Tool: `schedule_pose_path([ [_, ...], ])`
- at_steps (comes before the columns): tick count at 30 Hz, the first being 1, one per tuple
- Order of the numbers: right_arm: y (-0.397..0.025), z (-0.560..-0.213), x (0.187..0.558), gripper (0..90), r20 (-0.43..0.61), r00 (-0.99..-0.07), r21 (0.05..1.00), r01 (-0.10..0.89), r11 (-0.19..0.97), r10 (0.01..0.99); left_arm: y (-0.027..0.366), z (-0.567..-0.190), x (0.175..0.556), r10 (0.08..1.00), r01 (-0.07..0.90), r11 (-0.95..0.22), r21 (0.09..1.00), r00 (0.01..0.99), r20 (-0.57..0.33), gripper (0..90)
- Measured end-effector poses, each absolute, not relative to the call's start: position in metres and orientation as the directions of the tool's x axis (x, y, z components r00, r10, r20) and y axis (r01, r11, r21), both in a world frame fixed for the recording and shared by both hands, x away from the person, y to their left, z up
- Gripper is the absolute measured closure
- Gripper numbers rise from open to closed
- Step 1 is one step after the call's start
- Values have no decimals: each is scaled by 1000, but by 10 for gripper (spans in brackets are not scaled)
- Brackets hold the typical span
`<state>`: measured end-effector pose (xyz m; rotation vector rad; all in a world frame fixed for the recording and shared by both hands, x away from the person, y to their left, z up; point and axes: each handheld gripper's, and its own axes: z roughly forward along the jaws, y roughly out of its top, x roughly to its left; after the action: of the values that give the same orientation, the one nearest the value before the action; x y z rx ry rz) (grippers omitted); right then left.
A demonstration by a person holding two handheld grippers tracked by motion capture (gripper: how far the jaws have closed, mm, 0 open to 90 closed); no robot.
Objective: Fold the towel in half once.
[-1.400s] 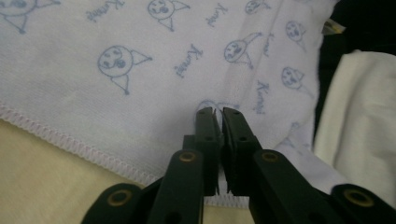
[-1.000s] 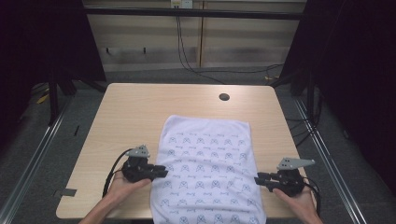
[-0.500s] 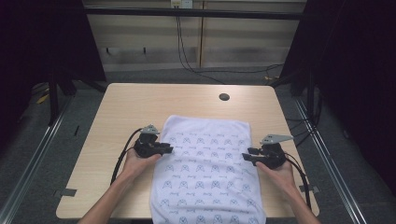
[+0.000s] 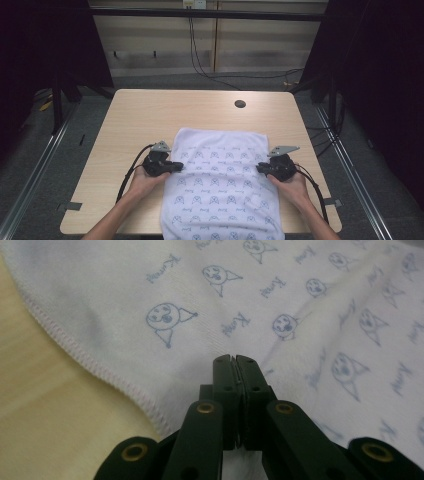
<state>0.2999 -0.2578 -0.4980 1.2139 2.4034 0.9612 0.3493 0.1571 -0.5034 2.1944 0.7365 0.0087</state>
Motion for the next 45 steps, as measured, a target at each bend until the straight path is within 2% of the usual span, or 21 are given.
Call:
schedule_pose_path([
  [3,-257,-496,281,863,75,-627,659,614,433,775,160,-501,330,471,505,-534,678,844,-257,886],
  [7,-255,-494,248,846,114,-659,643,619,450,743,166,-498,302,421,484,-577,658,866,-269,879],
  [10,-258,-489,236,728,129,-671,647,615,451,730,172,-494,298,412,479,-572,666,870,-272,798],
  [14,-279,-483,264,652,104,-600,703,609,368,793,181,-486,330,503,507,-470,722,826,-252,744],
  [19,-292,-483,312,591,57,-553,727,594,345,831,187,-485,374,605,542,-365,757,756,-250,682],
  [23,-287,-494,338,573,52,-542,710,611,351,839,181,-496,397,627,590,-344,730,723,-289,601],
  [26,-288,-503,344,559,67,-529,698,631,339,846,173,-499,398,622,581,-378,721,736,-267,572],
  [28,-287,-504,344,595,63,-536,701,625,345,842,167,-502,396,625,576,-413,706,743,-241,587],
  [30,-284,-503,341,734,47,-556,698,612,371,830,165,-505,394,610,569,-427,703,755,-241,695],
  [31,-281,-503,338,802,56,-565,696,613,373,823,165,-505,393,608,568,-435,699,757,-237,782],
  [32,-279,-502,338,823,60,-569,694,615,375,820,164,-502,390,599,533,-447,718,775,-203,867],
  [34,-276,-499,336,843,77,-573,694,618,369,816,166,-494,386,591,522,-420,743,778,-212,876],
  [38,-282,-477,344,855,138,-554,752,598,277,821,174,-473,391,605,505,-328,798,761,-233,877],
  [43,-296,-422,371,856,135,-524,823,532,200,841,180,-430,412,624,464,-214,859,742,-245,877],
  [45,-301,-395,381,857,120,-514,851,493,178,849,177,-409,418,637,430,-208,878,741,-212,877],
])
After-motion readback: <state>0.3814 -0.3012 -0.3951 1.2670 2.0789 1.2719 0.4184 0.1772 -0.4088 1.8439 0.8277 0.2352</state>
